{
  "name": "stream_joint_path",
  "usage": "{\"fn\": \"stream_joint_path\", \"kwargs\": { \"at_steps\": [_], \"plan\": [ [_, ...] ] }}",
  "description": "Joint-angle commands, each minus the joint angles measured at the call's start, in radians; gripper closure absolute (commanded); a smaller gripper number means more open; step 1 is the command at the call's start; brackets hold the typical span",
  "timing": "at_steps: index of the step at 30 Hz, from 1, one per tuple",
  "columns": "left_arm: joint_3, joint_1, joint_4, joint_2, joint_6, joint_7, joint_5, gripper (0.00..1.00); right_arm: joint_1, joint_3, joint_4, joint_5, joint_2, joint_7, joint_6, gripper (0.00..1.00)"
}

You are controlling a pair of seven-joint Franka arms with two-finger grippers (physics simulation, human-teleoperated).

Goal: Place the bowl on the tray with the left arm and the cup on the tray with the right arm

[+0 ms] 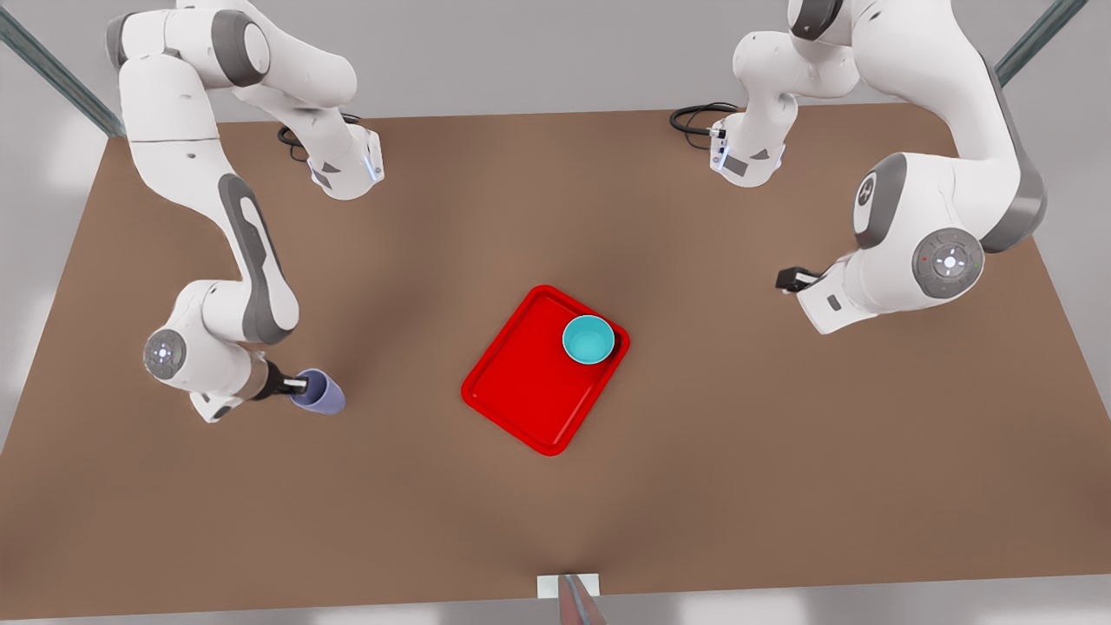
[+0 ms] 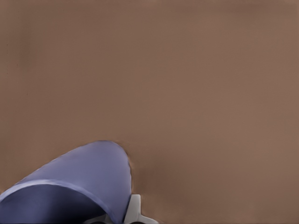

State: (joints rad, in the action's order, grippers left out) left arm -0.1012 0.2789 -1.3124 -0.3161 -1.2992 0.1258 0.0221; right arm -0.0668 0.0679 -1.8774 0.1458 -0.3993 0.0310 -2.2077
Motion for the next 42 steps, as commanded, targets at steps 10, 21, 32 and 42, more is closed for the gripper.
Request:
{"fn": "stream_joint_path", "kwargs": {
  "at_steps": [10,21,32,42],
  "plan": [
    [0.0,0.0,-0.001,0.0,0.0,-0.002,-0.002,0.0,0.162,0.326,0.486,-0.268,-0.254,0.872,0.267,0.79],
    [-0.003,-0.023,-0.004,-0.023,-0.009,0.015,0.054,0.0,0.194,0.504,0.474,-0.377,-0.378,1.026,0.174,0.79],
    [-0.008,-0.044,-0.001,-0.087,-0.091,0.017,0.108,0.0,0.22,0.521,0.454,-0.356,-0.424,1.015,0.091,0.52],
    [-0.009,-0.043,0.001,-0.092,-0.094,0.015,0.107,0.0,0.222,0.521,0.463,-0.354,-0.441,1.017,0.086,0.0]
  ]
}}
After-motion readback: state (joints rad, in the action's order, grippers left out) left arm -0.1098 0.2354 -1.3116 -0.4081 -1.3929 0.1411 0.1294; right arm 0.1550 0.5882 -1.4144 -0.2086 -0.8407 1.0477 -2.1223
